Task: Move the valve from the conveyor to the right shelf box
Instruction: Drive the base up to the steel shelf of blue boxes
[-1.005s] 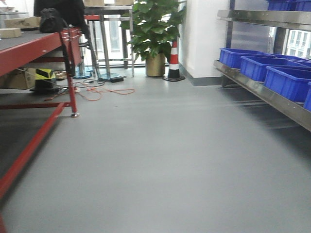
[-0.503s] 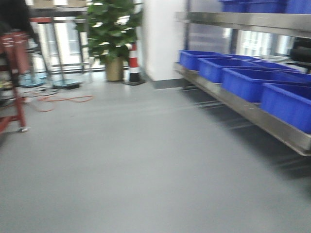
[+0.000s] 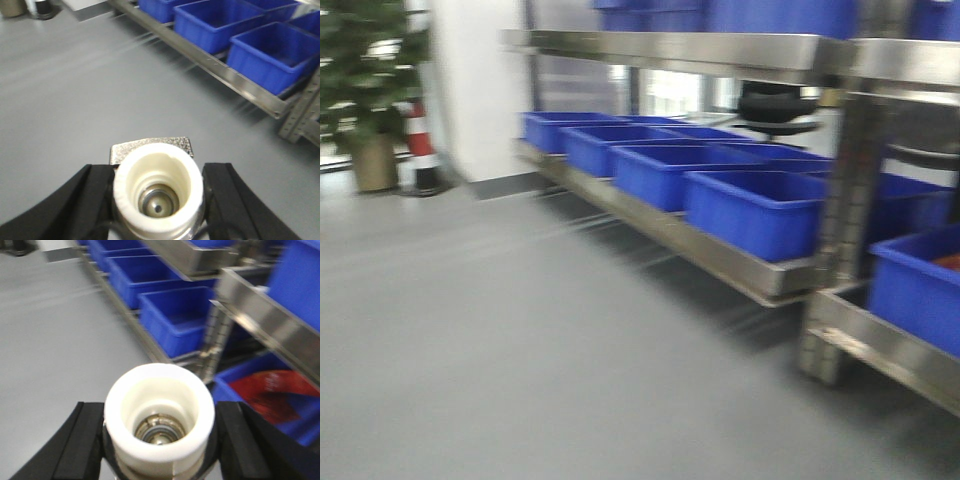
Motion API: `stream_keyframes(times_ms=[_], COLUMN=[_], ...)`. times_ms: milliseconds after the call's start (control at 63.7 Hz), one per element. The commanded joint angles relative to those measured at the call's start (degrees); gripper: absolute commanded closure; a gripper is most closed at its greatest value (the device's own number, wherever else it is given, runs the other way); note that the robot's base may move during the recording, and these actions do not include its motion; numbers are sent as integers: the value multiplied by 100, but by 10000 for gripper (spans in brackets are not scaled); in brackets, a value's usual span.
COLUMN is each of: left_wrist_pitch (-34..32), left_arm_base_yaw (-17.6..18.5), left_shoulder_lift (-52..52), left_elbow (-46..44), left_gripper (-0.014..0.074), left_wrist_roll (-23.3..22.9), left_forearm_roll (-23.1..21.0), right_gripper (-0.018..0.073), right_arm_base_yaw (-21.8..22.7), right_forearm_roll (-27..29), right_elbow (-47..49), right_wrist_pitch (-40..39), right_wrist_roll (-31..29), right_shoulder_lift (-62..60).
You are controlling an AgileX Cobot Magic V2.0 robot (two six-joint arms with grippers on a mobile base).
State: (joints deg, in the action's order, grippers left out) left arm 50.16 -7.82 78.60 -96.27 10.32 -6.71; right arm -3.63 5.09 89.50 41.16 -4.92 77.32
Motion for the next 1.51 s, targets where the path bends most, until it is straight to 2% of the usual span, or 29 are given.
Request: stream_keyframes(times_ms=[0,1492], left_wrist_pitch=[-324,-324], left_arm_base_yaw=[16,16], left_shoulder_lift=[-71,-71], left_elbow=[-58,-58], left_gripper=[707,707], left_wrist_roll=[-42,-42], left_forearm_roll=[-78,-78], right_gripper=[713,713], right_arm_base_yaw=[-9,-9], right_forearm_roll=[-32,-32], right_elbow=[113,113], right_wrist_pitch=[-443,-443], right_wrist_roll=[-49,-49], right_shoulder_lift=[-94,-94])
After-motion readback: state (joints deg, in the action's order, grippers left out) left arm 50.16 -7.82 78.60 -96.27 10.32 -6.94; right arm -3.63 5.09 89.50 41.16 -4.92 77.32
